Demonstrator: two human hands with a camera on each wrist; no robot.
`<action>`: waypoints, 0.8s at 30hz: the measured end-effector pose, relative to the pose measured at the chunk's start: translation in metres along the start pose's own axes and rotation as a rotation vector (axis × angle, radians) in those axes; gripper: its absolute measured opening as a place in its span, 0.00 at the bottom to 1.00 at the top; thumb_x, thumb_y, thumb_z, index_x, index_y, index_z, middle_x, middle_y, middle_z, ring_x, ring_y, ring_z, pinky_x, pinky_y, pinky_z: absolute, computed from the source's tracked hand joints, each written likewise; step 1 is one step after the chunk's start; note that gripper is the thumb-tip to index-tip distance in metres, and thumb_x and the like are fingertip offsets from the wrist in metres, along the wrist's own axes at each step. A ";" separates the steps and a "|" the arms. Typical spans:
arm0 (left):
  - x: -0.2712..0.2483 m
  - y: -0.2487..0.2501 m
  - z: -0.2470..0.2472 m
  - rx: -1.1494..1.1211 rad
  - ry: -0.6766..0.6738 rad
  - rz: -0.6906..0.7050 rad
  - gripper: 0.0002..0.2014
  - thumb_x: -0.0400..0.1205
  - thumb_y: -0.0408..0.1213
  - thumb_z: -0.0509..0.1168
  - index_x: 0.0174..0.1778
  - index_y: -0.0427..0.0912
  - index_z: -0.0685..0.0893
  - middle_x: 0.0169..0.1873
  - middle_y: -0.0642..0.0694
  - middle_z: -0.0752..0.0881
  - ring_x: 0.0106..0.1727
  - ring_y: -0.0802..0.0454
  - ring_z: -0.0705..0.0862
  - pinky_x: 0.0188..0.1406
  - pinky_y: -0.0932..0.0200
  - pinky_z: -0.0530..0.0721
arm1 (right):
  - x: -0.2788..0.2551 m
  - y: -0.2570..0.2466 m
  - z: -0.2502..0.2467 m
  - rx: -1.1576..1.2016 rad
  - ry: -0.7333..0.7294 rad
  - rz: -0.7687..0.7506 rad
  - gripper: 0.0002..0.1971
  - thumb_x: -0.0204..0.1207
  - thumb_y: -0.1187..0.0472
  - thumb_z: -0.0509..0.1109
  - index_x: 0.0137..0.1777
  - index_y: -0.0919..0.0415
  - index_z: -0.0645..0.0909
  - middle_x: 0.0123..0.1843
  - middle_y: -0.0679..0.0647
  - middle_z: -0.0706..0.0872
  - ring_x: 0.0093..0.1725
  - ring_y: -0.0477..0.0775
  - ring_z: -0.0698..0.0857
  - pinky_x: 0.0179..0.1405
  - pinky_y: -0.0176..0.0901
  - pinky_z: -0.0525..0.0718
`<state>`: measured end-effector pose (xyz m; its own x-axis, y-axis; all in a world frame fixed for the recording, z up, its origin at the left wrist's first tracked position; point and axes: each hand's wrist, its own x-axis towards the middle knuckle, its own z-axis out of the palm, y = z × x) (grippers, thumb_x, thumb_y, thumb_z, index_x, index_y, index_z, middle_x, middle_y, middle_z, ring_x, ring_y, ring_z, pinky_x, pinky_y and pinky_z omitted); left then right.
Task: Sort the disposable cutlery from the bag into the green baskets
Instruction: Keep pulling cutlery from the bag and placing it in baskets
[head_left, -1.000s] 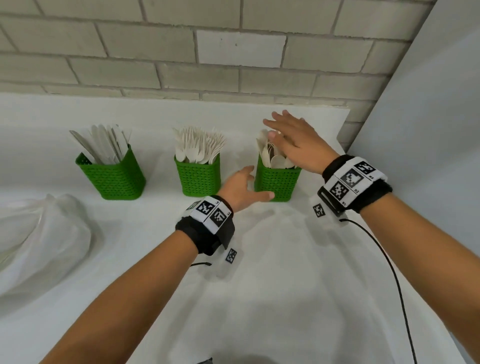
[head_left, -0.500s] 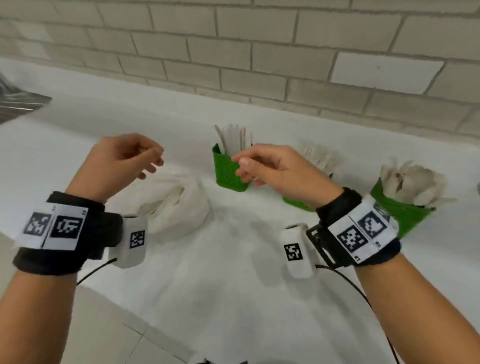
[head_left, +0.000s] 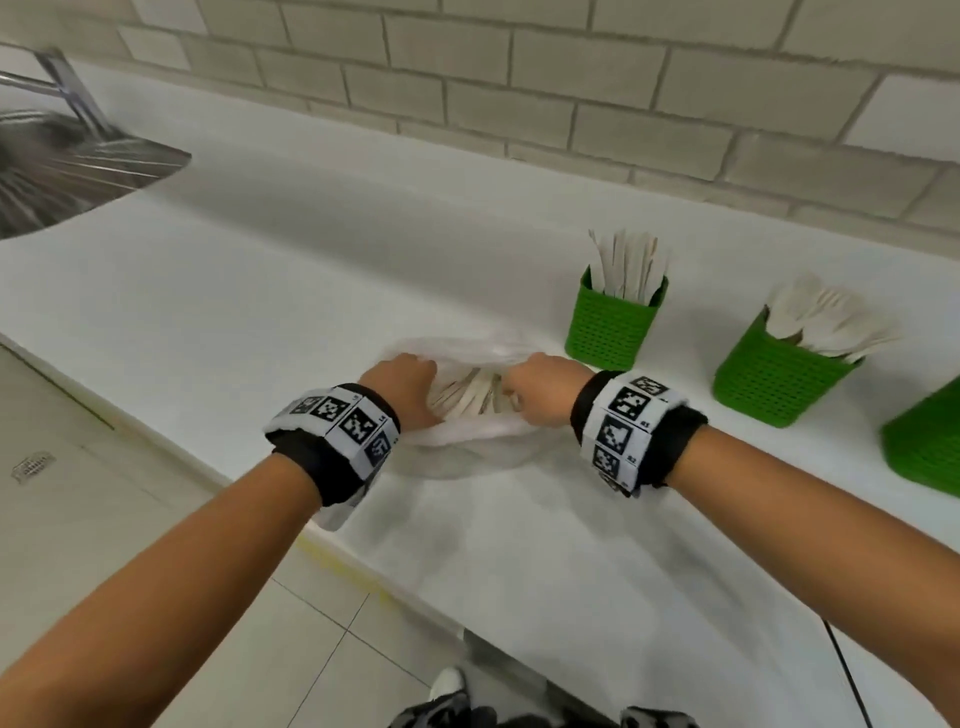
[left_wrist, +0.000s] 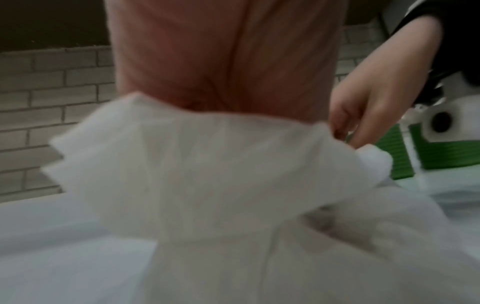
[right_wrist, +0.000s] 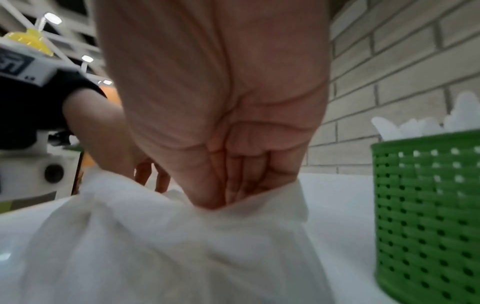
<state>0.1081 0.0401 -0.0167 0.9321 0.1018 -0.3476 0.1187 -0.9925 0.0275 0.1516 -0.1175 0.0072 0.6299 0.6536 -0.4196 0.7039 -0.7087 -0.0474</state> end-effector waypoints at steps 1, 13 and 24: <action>0.000 -0.001 0.003 0.007 0.006 0.019 0.32 0.76 0.49 0.68 0.72 0.38 0.68 0.65 0.39 0.76 0.65 0.41 0.77 0.59 0.53 0.77 | -0.001 -0.001 -0.001 -0.054 0.005 0.023 0.12 0.79 0.70 0.56 0.57 0.66 0.78 0.44 0.58 0.77 0.48 0.62 0.80 0.39 0.44 0.72; -0.013 -0.017 0.026 0.019 0.025 0.351 0.33 0.77 0.54 0.63 0.75 0.42 0.66 0.73 0.39 0.67 0.74 0.40 0.66 0.77 0.52 0.59 | 0.036 -0.029 -0.001 -0.332 -0.116 -0.184 0.26 0.82 0.62 0.58 0.80 0.59 0.60 0.78 0.56 0.67 0.74 0.58 0.71 0.68 0.47 0.68; -0.031 -0.028 0.016 -0.041 0.422 0.486 0.18 0.58 0.47 0.80 0.36 0.38 0.90 0.57 0.31 0.83 0.58 0.26 0.80 0.54 0.34 0.78 | 0.041 -0.007 -0.008 -0.588 -0.045 -0.261 0.29 0.80 0.57 0.59 0.81 0.53 0.57 0.73 0.56 0.69 0.71 0.60 0.71 0.53 0.51 0.76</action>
<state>0.0701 0.0636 -0.0214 0.9363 -0.3328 0.1120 -0.3457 -0.9296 0.1280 0.1747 -0.0839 -0.0025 0.4078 0.7642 -0.4997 0.9028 -0.2556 0.3459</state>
